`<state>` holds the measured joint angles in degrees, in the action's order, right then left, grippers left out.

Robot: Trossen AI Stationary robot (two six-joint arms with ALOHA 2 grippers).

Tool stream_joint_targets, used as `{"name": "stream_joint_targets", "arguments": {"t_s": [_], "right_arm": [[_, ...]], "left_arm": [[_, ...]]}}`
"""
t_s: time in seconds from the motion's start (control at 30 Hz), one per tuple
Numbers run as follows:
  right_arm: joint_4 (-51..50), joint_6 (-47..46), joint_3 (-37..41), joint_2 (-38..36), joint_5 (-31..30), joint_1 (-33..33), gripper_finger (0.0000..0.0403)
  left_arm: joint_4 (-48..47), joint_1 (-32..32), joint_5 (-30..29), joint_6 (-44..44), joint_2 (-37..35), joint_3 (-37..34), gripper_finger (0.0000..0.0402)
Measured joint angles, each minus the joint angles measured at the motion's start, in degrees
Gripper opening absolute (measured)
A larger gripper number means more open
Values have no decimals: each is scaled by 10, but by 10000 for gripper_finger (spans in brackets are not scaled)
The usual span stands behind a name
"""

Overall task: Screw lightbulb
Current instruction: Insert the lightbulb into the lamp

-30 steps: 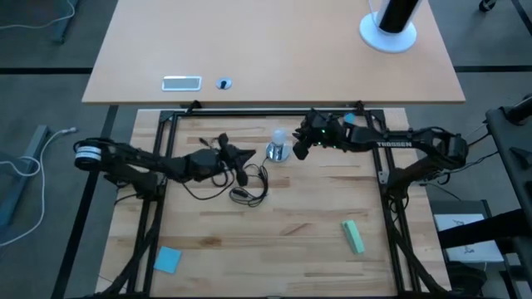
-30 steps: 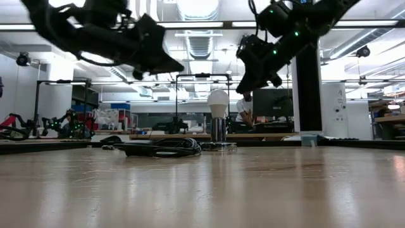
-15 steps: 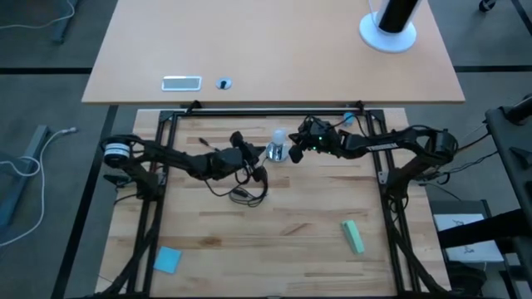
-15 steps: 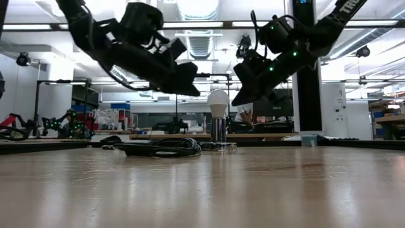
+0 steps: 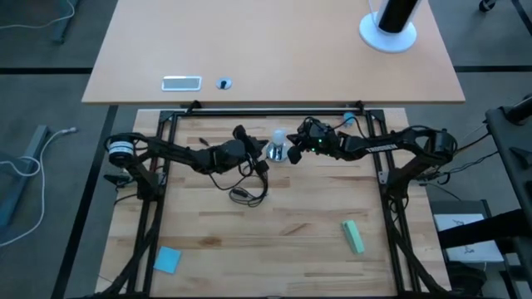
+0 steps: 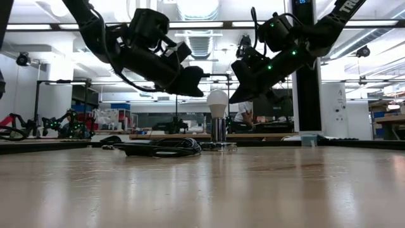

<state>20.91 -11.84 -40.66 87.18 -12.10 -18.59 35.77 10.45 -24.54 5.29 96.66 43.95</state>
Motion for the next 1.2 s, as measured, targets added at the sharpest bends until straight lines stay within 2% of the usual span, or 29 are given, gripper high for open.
{"name": "stream_joint_targets", "arguments": {"t_s": [0.1,0.9,1.2], "right_arm": [[6,0,0,0,0,2,0],[1,0,0,0,4,10,0],[-27,-1,0,0,-60,9,0]], "left_arm": [[-4,3,25,2,9,4,0],[-1,22,35,32,10,3,0],[-31,23,35,31,10,3,0]]}}
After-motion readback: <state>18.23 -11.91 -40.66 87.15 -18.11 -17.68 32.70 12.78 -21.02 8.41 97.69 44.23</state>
